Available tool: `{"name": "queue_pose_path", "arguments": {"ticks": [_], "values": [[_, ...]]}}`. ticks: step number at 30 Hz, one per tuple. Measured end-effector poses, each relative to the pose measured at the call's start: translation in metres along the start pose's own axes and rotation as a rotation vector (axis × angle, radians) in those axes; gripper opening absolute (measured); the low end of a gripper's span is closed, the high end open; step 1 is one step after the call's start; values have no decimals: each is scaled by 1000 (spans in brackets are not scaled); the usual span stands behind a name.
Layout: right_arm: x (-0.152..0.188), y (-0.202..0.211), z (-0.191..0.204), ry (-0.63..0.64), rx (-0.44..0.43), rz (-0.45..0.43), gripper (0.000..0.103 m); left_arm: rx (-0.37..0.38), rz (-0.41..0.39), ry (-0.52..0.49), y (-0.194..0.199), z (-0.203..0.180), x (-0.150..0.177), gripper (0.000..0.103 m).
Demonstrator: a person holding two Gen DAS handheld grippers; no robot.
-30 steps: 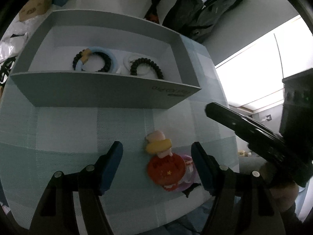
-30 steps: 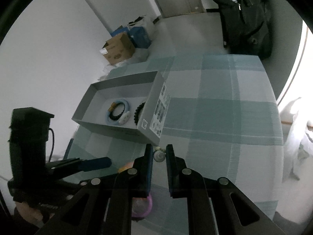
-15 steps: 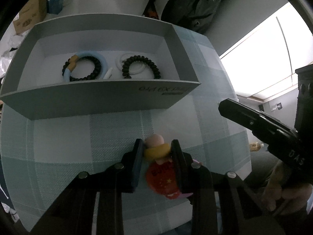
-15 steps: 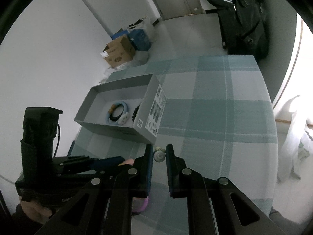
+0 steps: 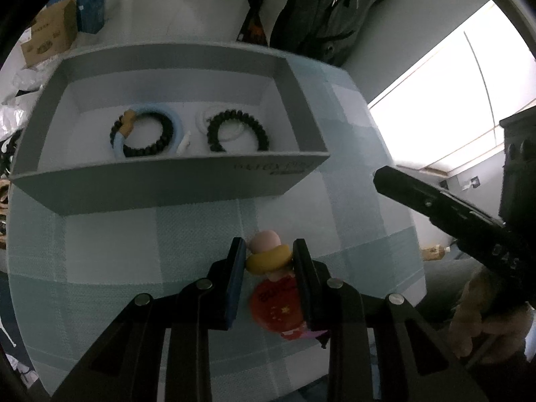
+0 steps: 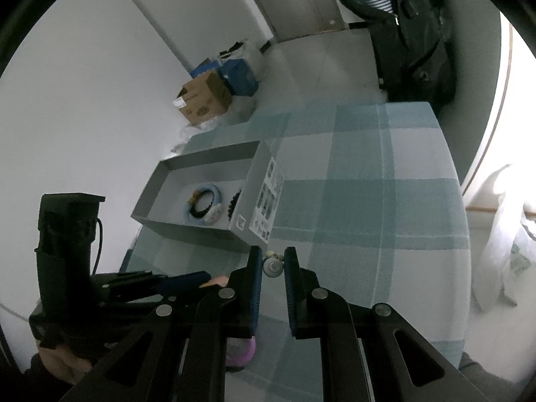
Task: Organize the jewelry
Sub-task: 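Grasp the yellow-and-pink figurine with the left tool while the right tool holds the white disc, then carry the figurine over the grey box with the left tool while the right tool carries the disc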
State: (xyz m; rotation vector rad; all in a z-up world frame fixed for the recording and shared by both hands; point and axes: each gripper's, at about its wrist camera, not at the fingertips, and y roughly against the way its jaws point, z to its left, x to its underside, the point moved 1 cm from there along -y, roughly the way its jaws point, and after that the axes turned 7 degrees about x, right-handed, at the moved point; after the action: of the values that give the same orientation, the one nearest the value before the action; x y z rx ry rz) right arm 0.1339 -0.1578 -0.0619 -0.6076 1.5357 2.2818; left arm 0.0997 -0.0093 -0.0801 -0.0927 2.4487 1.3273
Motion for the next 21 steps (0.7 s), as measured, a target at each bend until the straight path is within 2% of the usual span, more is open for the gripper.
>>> {"name": "queue_pose_path", "arguments": {"ticks": [11, 19, 21], "values": [[-16, 11, 14, -14, -72, -61, 12, 35, -131, -37, 43, -5, -7, 23], [-26, 4, 30, -18, -112, -73, 12, 55, -308, -64, 83, -6, -19, 23], [-29, 0, 33, -29, -125, -68, 12, 57, -326, -50, 86, -2, -23, 23]]}}
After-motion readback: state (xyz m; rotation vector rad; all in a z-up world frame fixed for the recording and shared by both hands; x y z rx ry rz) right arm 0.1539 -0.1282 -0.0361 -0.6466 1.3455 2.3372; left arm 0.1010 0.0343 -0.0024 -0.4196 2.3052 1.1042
